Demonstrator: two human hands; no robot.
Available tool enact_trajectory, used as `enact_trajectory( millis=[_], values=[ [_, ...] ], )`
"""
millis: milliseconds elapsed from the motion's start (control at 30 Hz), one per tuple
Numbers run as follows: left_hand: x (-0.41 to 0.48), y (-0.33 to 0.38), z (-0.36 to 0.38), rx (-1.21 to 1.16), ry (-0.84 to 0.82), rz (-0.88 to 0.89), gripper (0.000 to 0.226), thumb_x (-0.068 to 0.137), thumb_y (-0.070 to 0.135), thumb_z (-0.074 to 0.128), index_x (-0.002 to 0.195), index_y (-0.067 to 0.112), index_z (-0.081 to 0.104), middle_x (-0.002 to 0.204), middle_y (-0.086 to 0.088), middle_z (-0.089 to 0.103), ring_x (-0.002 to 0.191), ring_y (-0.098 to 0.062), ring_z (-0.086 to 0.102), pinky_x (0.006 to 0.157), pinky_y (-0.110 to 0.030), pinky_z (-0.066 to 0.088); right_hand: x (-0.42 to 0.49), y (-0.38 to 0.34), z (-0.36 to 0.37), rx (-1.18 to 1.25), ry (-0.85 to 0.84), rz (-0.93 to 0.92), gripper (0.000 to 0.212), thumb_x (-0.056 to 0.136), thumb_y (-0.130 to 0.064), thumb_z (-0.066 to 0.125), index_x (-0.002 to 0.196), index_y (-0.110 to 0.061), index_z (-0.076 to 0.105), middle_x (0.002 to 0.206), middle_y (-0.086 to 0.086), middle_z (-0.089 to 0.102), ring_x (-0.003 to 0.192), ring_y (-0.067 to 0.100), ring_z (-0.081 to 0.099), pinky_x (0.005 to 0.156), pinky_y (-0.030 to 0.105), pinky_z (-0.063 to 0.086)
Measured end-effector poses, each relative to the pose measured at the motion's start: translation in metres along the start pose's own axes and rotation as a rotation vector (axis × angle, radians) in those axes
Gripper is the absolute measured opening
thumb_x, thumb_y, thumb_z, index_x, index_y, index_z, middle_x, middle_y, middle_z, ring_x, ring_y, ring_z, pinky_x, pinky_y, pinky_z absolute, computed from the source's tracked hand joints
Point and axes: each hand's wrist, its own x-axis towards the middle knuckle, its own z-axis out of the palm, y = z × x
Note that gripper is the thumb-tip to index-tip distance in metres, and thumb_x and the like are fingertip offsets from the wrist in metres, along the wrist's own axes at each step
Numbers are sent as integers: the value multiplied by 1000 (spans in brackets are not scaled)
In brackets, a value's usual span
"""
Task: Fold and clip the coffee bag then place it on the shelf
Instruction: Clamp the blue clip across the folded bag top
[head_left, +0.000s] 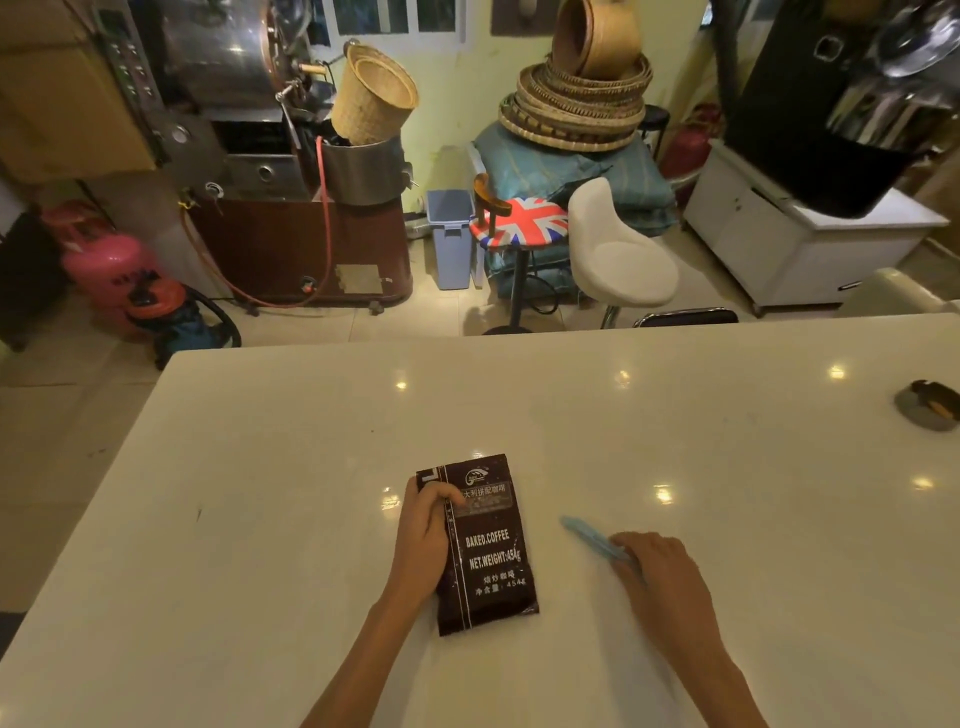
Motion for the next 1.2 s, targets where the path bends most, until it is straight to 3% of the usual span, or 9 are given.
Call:
enact_trajectory(
  millis=[200,367,533,600,733,867,933,1100,1200],
  values=[
    [-2,24,-4,-34,-234,-40,26,102,23,40,100,12,63,110,-5,48,102,-11,58,78,-17,53,13,-52,-33,566,-35,-126,19,98,-17,55,111,-27,64,95,-10,65,70,5,64,63,15,49],
    [0,31,-3,113,-296,15,30,101,28,35,92,18,62,98,-4,48,85,2,52,80,-8,41,26,-98,-22,361,-273,-317,28,103,-27,42,118,-29,65,94,-8,70,81,5,61,77,31,52],
    [1,32,-7,34,-249,-42,33,102,22,37,86,7,61,93,-3,49,78,4,52,74,-8,43,27,-105,-15,110,-66,-467,55,85,-72,40,130,-44,56,99,-19,69,82,4,64,71,23,54],
    [2,32,-8,-12,-262,-61,32,102,21,38,83,9,61,92,-4,50,82,-2,54,77,-14,44,27,-97,-8,135,46,-566,51,89,-71,34,130,-46,49,89,-16,74,70,4,66,59,21,55],
    [3,30,-9,-69,-284,-104,33,101,30,40,79,17,61,90,-5,53,82,-13,55,77,-26,44,22,-90,-10,474,-114,-469,45,85,-65,54,125,-47,60,99,-15,75,84,8,69,69,29,58],
    [5,29,-9,-66,-247,-112,33,101,29,39,85,9,61,87,-4,54,73,-2,57,69,-15,47,19,-90,-19,532,-332,-398,23,85,-51,63,106,-50,70,108,-23,69,104,0,63,86,14,50],
    [6,27,-9,-76,-215,-114,32,100,27,40,87,7,60,89,-4,55,75,-1,59,69,-14,49,18,-83,-22,578,-306,-322,14,87,-36,67,94,-47,70,100,-25,69,95,-1,64,78,11,50],
    [5,21,-10,-97,-271,-74,13,100,21,48,105,23,60,114,-8,57,103,-29,63,81,-41,58,16,-49,-52,716,-50,-111,15,84,-9,73,85,-24,77,70,-15,72,51,0,57,49,9,43],
    [3,22,-12,-222,-236,-125,49,95,6,57,131,35,40,122,-10,57,105,-32,66,75,-42,61,29,-17,-80,609,31,-49,13,83,-13,75,85,-25,76,64,-21,70,52,-3,58,53,6,42]
  ],
)
